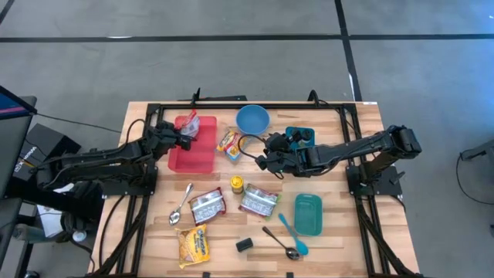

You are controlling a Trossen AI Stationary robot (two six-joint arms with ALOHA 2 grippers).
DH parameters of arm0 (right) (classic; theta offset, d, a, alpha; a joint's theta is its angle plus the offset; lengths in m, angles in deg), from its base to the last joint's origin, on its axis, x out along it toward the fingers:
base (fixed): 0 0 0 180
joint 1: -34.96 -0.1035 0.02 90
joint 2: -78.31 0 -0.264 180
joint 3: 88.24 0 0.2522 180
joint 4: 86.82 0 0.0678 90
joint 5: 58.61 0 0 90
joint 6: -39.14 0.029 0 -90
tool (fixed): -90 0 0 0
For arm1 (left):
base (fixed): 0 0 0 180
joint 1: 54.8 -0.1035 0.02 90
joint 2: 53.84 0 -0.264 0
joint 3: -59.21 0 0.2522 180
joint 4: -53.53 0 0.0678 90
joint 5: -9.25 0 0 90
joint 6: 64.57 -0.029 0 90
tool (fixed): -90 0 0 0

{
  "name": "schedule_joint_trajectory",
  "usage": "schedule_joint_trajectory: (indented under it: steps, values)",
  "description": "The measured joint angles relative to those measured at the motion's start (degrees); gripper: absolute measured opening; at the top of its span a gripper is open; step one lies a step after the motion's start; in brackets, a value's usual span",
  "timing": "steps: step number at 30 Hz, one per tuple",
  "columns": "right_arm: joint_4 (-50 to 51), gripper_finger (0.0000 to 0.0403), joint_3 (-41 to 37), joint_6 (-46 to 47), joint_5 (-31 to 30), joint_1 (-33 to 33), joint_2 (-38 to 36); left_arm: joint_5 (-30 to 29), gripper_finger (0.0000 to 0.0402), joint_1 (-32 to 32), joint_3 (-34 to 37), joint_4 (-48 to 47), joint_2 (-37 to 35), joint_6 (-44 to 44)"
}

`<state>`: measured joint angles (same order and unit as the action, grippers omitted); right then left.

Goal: Pick & Place Food Item
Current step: Put the orange noodle pack into the red bin

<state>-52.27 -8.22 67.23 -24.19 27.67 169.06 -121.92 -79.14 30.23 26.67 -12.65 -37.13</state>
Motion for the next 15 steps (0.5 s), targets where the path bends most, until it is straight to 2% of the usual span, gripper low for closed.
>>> schedule_joint_trajectory:
  steps: [8,15]
  values:
    - [0.0,0.0116,0.0,0.0,0.0,0.0,0.0,2.5,0.0096,0.0,0.0,0.0,0.0,0.0]
    - [0.0,0.0116,0.0,0.0,0.0,0.0,0.0,4.0,0.0154,0.0,0.0,0.0,0.0,-0.1]
